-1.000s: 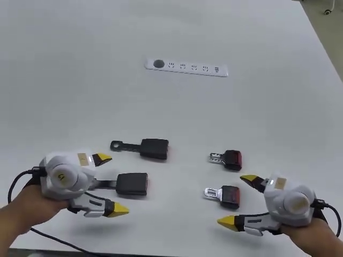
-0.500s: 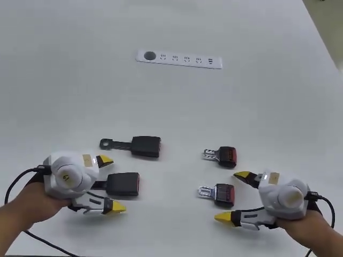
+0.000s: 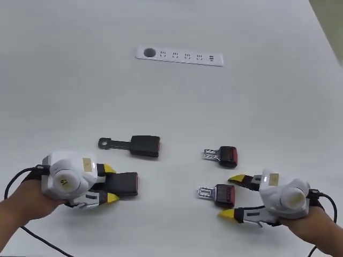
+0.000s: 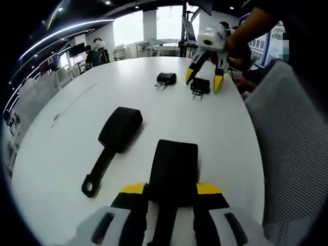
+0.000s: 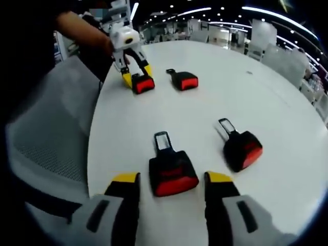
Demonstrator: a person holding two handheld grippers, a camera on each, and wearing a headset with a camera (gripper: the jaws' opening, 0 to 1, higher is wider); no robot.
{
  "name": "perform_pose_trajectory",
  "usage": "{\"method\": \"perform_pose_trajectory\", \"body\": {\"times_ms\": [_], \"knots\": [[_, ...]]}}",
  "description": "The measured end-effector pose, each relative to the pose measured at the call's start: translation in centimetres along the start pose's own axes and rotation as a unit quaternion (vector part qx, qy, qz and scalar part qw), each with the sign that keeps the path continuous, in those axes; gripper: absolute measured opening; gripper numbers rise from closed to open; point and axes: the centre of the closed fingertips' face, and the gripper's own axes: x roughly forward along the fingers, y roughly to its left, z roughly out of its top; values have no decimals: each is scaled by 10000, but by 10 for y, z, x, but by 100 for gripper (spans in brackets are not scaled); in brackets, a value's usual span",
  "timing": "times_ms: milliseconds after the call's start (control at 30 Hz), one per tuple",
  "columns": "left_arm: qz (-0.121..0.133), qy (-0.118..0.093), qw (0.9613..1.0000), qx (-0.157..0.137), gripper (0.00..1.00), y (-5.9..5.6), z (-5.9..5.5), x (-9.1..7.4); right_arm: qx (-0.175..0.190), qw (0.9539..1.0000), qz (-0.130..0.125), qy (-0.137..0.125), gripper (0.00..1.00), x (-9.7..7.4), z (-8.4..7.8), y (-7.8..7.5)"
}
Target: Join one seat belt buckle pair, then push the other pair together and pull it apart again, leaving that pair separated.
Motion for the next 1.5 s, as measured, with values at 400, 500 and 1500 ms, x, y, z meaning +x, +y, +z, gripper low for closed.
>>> {"method": "perform_pose_trajectory", "body": {"times_ms": [400,500,1500], "knots": [[-448,228,9973,538,35,2,-3,1,-369,9990,212,-150,37,-4,-3,-2],[-482,232,9973,496,35,1,-3,1,-355,9987,273,-226,37,-5,-3,-2],[-536,378,9973,319,34,4,-5,-1,-83,9960,306,-832,36,31,33,11]]}}
